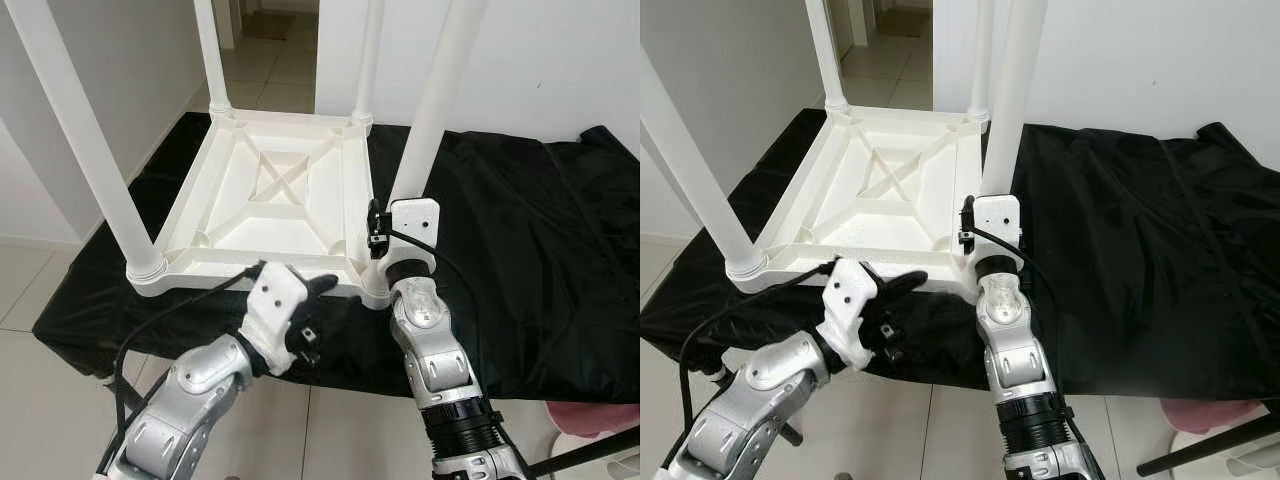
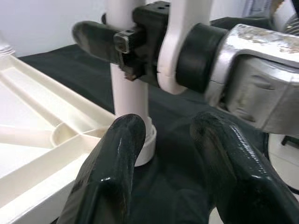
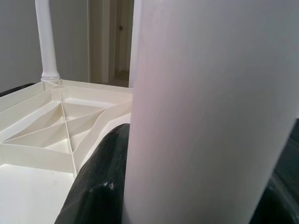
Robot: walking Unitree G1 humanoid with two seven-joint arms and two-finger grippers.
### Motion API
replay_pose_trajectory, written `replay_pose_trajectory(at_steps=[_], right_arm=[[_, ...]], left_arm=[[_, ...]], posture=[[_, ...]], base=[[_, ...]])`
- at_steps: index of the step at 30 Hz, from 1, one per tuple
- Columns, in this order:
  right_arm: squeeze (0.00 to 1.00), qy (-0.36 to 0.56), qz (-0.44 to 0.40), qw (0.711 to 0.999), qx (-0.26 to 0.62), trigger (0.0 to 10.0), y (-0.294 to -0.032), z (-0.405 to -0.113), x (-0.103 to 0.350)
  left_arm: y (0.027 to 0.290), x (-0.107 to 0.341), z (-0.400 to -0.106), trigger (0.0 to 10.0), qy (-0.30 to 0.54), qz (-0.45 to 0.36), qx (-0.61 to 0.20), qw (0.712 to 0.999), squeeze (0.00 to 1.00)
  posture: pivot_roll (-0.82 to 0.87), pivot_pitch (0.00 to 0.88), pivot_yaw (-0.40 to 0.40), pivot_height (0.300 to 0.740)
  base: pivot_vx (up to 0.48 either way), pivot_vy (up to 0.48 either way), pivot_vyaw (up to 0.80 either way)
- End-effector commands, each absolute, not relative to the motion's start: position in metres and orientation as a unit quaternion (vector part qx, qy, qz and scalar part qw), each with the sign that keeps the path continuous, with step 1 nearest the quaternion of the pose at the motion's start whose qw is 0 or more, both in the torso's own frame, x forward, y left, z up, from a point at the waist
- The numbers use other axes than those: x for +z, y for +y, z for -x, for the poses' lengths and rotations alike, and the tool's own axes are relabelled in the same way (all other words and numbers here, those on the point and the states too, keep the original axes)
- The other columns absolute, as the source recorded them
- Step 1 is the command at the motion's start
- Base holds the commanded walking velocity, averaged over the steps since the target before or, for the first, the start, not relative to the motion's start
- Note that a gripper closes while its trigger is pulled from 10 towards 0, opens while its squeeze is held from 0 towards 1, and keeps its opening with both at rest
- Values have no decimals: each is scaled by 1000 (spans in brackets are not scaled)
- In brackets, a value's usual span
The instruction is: Building children table
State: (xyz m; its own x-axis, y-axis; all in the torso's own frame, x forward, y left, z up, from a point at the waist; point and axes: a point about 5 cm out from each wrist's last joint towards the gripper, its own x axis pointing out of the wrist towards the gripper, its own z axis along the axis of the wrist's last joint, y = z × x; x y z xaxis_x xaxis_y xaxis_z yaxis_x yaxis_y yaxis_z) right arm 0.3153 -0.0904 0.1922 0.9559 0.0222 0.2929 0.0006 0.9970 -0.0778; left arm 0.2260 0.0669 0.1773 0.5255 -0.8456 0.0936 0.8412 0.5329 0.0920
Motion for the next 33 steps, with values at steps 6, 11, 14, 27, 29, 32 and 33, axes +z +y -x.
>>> replay_pose_trajectory(at_steps=[6,11,14,27,29,32,33], right_arm=[[0,-130,44,991,13,10000,-84,-316,186],[0,-126,39,991,9,10000,-83,-317,186],[0,-124,36,992,9,10000,-83,-317,186],[0,-116,11,993,4,10000,-82,-318,186],[0,-107,-14,994,-1,10000,-83,-318,185],[0,-98,-51,994,-7,10000,-85,-319,184],[0,-92,-72,993,-12,10000,-87,-319,184]], left_arm=[[66,177,-226,10000,-61,-29,-502,862,0],[64,180,-227,10000,-65,-31,-508,858,0],[64,181,-227,10000,-65,-31,-510,857,0],[64,183,-227,10000,-65,-29,-514,855,0],[64,184,-227,10000,-65,-32,-515,854,0],[63,185,-227,10000,-65,-34,-518,852,0],[63,185,-227,10000,-65,-35,-521,851,0]], posture=[[39,38,-19,740],[39,39,-19,740],[39,39,-19,740],[47,51,-12,740],[47,51,-12,740],[47,51,-10,740],[48,54,-7,740]], base=[[0,0,0],[0,0,0],[0,0,0],[0,0,0],[0,0,0],[0,0,0],[0,0,0]])
